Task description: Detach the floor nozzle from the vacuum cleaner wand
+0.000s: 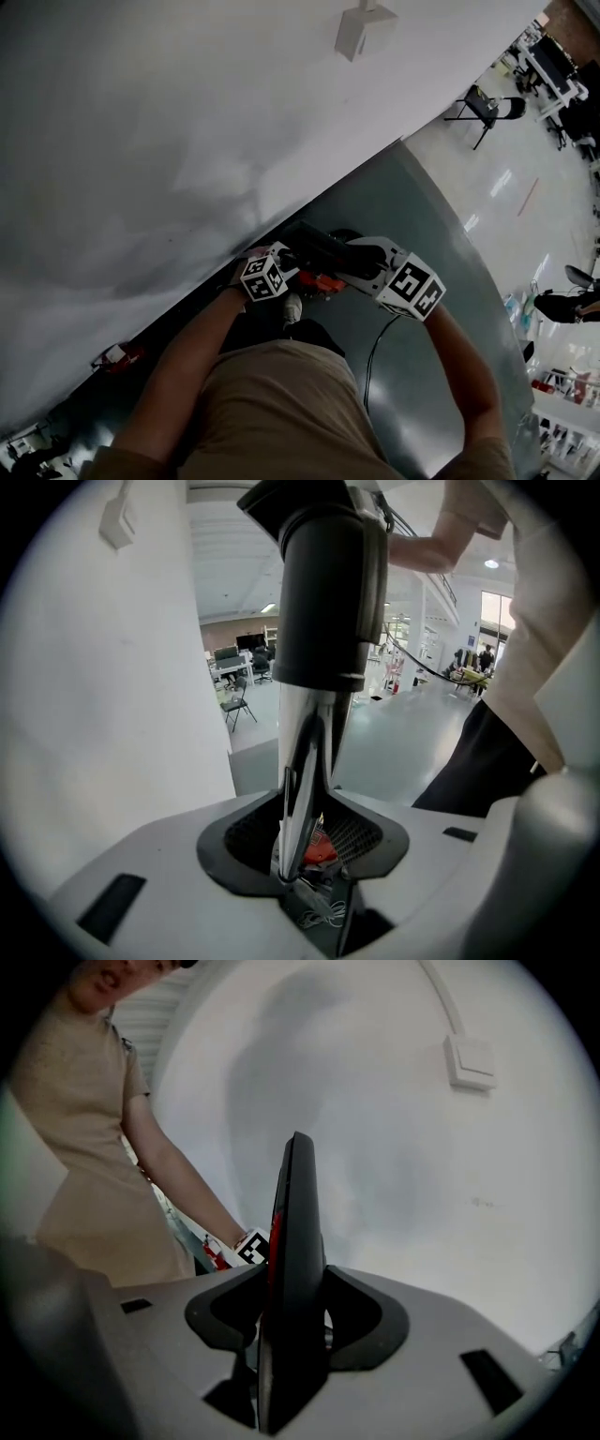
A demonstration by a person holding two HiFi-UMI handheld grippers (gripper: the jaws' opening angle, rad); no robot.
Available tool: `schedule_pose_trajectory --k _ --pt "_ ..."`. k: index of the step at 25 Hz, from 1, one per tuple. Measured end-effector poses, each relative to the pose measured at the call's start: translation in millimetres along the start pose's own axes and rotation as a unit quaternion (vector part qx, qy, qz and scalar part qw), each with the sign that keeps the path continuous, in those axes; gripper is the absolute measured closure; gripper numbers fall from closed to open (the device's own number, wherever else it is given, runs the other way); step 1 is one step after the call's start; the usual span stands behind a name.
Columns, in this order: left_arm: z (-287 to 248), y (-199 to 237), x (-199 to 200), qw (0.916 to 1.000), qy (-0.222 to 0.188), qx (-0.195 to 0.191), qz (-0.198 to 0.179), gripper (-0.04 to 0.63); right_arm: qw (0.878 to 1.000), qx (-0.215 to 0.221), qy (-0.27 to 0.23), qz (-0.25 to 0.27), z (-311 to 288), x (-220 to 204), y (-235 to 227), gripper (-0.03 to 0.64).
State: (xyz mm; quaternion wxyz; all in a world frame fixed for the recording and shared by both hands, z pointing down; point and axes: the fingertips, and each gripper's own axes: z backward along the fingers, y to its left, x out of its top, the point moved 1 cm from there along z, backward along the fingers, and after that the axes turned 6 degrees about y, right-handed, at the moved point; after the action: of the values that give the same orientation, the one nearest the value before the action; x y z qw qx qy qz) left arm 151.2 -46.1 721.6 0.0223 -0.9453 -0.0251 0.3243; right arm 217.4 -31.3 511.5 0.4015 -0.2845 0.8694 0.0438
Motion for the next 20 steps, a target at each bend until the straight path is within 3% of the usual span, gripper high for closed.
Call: schedule_pose_trajectory --k 3,7,10,14,18,20 --pt "1 -8 4 0.9999 -0.008 -0.008 -0.005 0.445 0.998 0.044 -0.041 -0.014 8 -11 -7 0.416" --pt "0 -8 3 0.9998 -0.014 -0.010 -0.005 0.446 1.000 0.007 -0.017 -0.006 4 -6 0 0.417" --pt "3 -7 4 0.9997 -0.019 -0.007 -0.010 0.446 1.000 0.024 -0.016 -0.008 10 -4 -5 0.417" --pt "6 1 -5 0.9997 -0.006 0.000 -0.026 0.448 0.999 -0.032 0.021 -0.014 0 14 12 0.420" --pt "13 -4 -6 0.9999 -0.007 0.001 -0.015 0.448 0.997 0.035 -0.029 -0.058 7 5 3 0.434" --pt "9 -4 -4 1.0000 -0.001 -0.004 -0.002 0.448 0.996 0.052 -0.023 -0.064 9 3 -7 0.436"
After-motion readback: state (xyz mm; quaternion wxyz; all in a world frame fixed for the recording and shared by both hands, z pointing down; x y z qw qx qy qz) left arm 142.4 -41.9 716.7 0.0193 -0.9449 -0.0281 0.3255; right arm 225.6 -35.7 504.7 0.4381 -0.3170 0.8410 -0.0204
